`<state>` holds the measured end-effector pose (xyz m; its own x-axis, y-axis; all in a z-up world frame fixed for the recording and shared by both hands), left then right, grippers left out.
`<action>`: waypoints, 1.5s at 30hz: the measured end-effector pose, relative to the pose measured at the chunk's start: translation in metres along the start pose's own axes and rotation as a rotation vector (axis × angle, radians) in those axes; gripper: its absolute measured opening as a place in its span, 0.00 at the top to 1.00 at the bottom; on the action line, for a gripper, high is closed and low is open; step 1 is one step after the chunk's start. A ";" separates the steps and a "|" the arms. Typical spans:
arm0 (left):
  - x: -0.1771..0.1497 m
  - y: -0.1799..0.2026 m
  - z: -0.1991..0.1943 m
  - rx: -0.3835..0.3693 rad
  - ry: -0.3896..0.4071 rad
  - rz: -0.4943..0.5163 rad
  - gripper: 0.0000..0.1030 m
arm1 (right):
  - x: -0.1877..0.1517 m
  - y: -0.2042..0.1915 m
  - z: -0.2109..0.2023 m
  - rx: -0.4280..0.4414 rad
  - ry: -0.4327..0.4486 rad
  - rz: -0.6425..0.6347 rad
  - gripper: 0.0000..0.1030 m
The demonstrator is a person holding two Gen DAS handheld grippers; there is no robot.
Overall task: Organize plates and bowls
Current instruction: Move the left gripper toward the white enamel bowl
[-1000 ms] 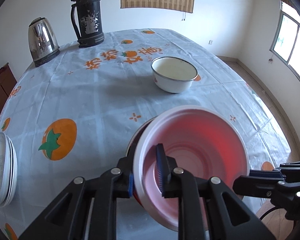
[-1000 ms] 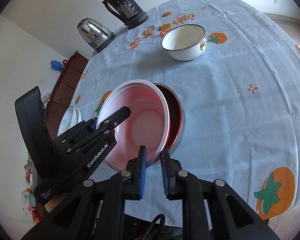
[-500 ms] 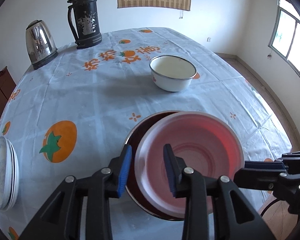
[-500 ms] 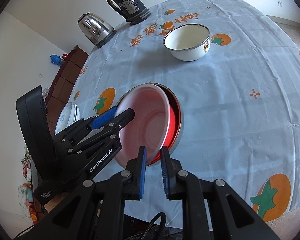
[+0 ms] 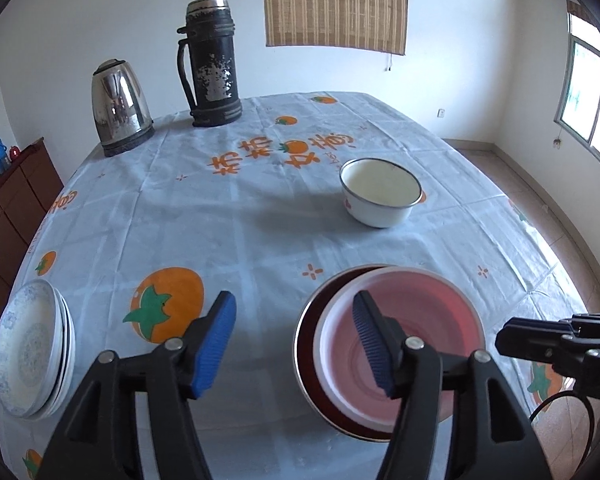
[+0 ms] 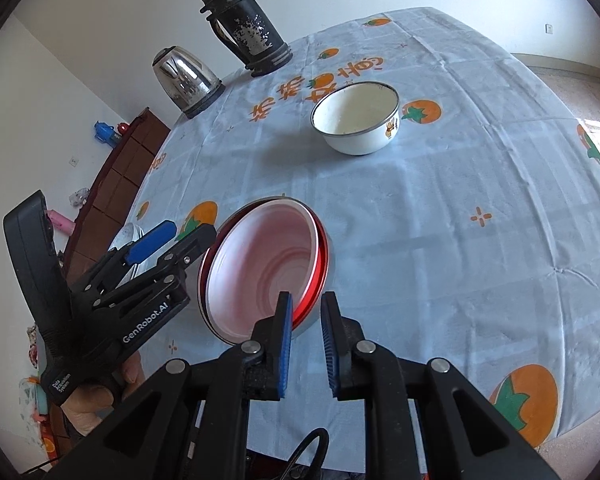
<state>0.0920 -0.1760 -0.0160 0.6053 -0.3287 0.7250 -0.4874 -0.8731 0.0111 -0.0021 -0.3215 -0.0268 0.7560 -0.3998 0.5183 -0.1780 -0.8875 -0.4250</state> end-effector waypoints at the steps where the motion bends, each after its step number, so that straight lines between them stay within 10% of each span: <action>1: -0.001 -0.001 0.001 0.001 -0.002 -0.006 0.38 | 0.001 -0.002 0.001 -0.012 0.007 -0.018 0.83; 27: -0.011 -0.016 0.023 0.021 -0.039 -0.055 0.33 | 0.005 -0.009 0.013 0.015 0.037 -0.023 0.83; 45: -0.011 -0.034 0.029 0.052 0.032 -0.097 0.20 | 0.014 0.049 0.026 -0.143 0.189 0.034 0.83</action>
<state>0.1204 -0.1528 -0.0448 0.6274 -0.2311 0.7436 -0.3940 -0.9179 0.0471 0.0157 -0.3646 -0.0599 0.6194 -0.4539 0.6406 -0.2989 -0.8908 -0.3421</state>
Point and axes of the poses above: each gripper's, at about its wrist camera, not at the fingertips, and z roughly the way its jaws point, y to its right, x to its top, the point moved 7 cm from there along z, roughly the way its jaws point, and after that the axes turned 4 degrees about y, right-handed, at the moved point
